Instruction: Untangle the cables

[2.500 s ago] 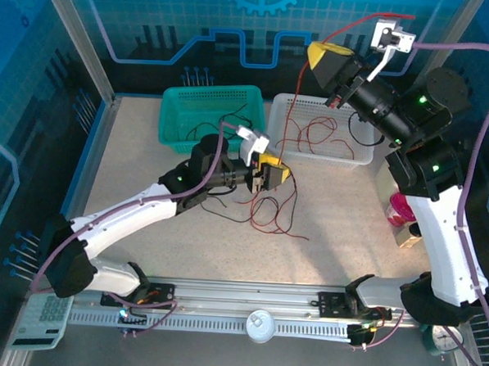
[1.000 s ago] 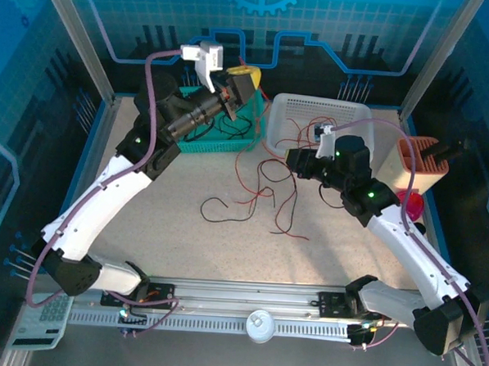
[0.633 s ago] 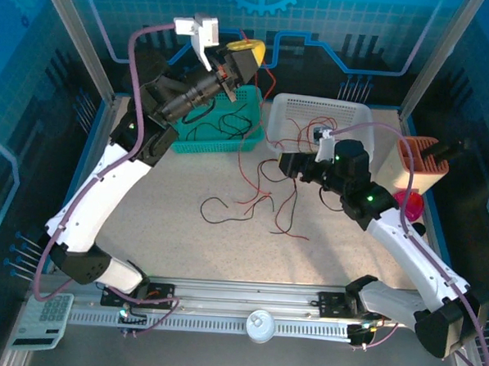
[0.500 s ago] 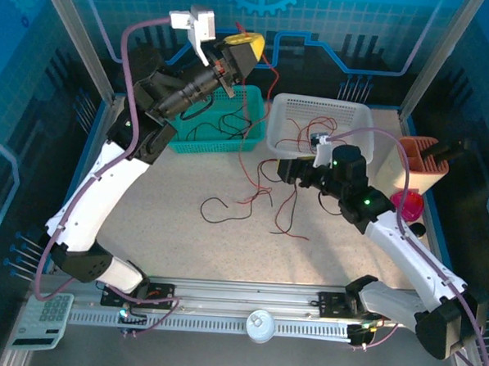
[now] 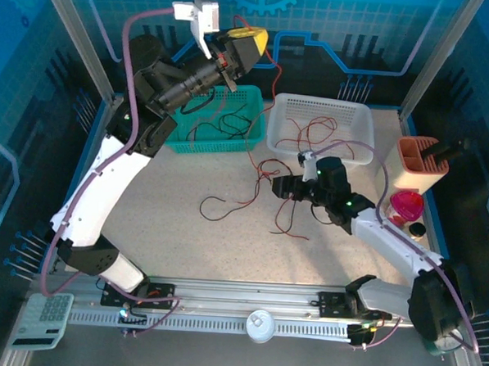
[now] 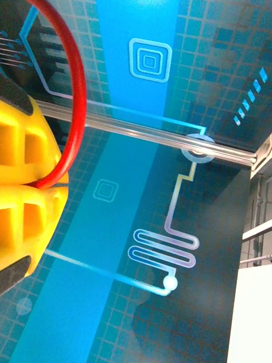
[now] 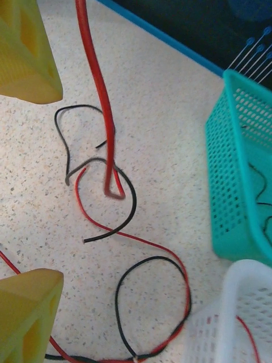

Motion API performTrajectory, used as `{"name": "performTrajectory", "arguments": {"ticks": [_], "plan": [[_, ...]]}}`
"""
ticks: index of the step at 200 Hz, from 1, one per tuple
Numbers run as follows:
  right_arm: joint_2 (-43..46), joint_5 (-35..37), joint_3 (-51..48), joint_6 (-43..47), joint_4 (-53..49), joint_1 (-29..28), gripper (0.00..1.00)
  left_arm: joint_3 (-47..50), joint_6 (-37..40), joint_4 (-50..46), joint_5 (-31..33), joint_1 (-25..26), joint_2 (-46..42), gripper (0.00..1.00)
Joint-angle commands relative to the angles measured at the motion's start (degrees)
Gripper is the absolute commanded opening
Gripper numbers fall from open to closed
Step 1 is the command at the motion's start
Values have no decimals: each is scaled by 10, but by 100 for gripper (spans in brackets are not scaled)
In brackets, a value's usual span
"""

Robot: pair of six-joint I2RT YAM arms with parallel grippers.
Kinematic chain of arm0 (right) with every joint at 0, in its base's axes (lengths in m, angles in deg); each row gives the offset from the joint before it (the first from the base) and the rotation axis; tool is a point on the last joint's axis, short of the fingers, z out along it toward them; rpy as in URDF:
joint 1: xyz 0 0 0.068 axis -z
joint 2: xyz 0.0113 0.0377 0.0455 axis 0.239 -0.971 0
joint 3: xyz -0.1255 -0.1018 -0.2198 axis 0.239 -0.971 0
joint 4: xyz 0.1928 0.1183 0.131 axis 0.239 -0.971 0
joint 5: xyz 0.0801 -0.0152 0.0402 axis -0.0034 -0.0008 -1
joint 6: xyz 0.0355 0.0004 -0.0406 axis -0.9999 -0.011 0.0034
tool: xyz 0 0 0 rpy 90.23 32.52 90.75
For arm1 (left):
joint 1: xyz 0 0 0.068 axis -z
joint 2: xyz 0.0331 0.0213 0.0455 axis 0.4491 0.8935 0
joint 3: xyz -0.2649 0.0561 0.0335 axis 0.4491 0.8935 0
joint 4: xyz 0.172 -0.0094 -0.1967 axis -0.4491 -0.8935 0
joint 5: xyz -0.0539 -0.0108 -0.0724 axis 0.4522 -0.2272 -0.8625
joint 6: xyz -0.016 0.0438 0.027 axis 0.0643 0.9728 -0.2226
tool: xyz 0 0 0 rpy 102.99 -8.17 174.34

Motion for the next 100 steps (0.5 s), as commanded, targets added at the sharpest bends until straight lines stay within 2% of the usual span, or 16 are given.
{"name": "performTrajectory", "arguments": {"ticks": [1,35,67,86,100], "plan": [[-30,-8,4,0,49,-12,77,-38,11,-5,-7,-1,4,0],[-83,3,50,-1,63,-23,77,-36,0,-8,-14,0,0,0],[-104,1,93,8,61,-24,71,2,-13,-5,-17,0,-17,0],[-107,-9,115,18,50,-24,61,39,-19,5,-18,-1,-31,0],[-106,-15,124,27,40,-23,46,69,-19,13,-16,0,-43,0]]}}
